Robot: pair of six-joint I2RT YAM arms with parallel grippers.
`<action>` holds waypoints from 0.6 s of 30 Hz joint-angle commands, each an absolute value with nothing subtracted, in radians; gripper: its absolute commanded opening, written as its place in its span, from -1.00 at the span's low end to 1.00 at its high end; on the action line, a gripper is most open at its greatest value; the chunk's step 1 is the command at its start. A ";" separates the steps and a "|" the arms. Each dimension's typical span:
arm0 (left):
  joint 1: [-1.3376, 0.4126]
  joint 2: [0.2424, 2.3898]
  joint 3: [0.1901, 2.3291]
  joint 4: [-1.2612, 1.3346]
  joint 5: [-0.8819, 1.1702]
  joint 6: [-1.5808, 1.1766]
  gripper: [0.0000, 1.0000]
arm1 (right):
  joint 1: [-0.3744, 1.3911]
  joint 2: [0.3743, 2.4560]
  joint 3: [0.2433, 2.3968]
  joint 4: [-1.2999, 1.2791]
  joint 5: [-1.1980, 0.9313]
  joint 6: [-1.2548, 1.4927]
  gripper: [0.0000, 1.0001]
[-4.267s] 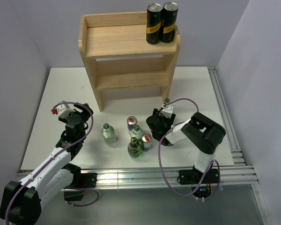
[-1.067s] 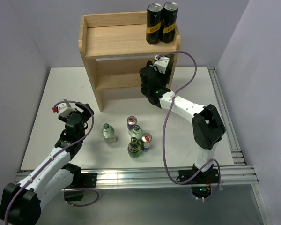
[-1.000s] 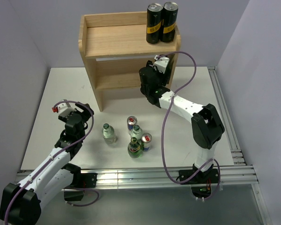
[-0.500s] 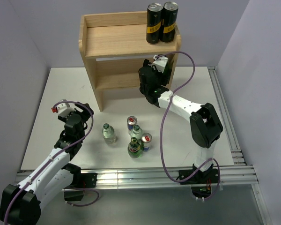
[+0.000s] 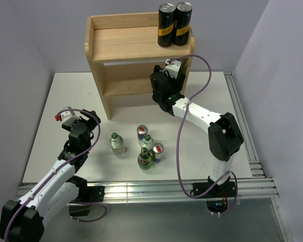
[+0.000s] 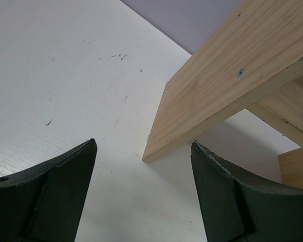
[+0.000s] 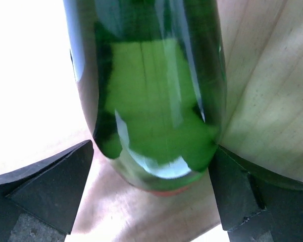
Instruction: Place and organize the beverage onto the shelf
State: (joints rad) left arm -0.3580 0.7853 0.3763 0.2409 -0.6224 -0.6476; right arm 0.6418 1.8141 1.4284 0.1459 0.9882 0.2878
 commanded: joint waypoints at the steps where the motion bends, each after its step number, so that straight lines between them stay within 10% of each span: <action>1: -0.362 0.773 0.420 0.247 -0.623 -0.637 0.64 | 0.638 1.740 1.420 0.035 0.940 0.328 1.00; 18: -0.362 0.772 0.425 0.244 -0.627 -0.637 0.64 | 0.747 1.580 1.283 -0.146 0.934 0.445 1.00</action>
State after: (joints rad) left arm -0.3580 0.7803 0.3767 0.2379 -0.6231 -0.6472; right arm 0.7067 1.6436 1.3087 -0.1051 0.9047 0.4110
